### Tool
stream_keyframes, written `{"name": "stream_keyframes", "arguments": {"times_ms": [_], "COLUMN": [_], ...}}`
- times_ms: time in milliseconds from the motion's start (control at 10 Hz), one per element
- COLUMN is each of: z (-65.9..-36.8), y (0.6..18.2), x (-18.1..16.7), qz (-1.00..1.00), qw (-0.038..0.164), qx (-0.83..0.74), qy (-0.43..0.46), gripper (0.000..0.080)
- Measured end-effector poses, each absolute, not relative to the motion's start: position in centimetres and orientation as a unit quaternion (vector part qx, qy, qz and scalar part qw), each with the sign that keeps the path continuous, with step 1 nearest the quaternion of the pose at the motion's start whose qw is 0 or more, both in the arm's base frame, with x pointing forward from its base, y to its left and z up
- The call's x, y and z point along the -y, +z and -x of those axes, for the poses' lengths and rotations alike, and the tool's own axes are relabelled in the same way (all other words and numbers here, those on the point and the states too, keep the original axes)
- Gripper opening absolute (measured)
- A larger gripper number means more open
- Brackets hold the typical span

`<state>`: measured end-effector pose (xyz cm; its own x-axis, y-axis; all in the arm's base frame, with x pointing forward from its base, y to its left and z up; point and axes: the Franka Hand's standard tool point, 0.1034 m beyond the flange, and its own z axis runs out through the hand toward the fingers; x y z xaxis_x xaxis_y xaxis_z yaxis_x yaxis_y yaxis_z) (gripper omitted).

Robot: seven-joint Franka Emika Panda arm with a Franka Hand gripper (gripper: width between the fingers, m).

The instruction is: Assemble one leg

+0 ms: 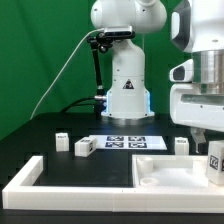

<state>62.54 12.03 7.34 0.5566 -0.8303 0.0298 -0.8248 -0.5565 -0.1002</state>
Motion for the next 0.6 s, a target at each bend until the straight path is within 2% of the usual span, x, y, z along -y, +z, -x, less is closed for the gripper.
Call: {"name": "stream_keyframes", "arguments": {"times_ms": [600], "z": [-62.56], "y": [7.40], "x": [-12.23], "qz": [0.987], "qw": [0.023], "qx": [-0.154], "qy": [-0.047], "gripper": [0.0648]}}
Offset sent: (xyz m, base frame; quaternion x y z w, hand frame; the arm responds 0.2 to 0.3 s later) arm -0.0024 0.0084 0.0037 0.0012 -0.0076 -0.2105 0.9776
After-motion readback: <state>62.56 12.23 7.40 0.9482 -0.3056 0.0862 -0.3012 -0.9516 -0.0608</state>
